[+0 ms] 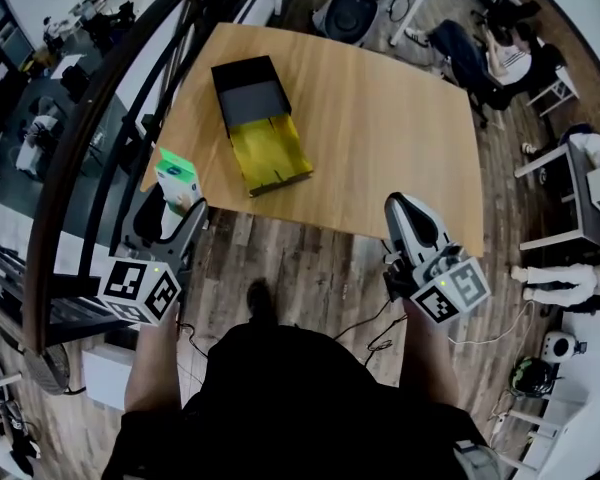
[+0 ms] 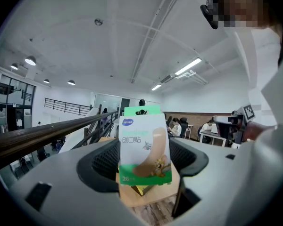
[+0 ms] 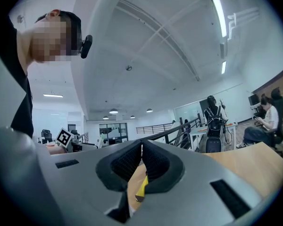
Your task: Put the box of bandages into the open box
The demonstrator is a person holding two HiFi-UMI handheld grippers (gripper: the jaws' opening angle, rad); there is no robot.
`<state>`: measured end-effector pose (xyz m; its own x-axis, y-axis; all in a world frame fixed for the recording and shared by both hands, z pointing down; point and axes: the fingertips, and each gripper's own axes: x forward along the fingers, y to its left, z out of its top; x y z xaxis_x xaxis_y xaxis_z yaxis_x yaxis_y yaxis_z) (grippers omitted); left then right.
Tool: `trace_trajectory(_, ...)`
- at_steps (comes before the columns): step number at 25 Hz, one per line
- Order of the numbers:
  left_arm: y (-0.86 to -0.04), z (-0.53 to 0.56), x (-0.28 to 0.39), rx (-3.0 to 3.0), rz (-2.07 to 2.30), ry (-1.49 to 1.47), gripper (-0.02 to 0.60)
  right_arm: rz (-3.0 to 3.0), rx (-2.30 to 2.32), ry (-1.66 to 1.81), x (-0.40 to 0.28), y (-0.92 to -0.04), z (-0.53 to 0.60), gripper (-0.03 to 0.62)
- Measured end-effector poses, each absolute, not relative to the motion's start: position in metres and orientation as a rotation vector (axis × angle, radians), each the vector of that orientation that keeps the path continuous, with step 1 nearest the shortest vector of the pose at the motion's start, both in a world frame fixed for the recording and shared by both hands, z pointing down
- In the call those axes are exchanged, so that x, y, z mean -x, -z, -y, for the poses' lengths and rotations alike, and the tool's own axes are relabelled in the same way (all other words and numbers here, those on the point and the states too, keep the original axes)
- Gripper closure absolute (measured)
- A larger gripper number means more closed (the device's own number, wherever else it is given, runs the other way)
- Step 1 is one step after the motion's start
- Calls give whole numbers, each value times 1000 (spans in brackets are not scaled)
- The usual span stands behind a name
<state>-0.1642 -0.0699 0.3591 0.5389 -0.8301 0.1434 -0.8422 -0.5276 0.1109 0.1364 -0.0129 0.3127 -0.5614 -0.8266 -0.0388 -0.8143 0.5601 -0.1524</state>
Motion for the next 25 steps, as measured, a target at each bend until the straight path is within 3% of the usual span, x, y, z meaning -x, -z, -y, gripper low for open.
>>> trace_trajectory(25,-357,130,195,-2622,1397,-64,247,-2702,1388,182,-92,-299,79,557)
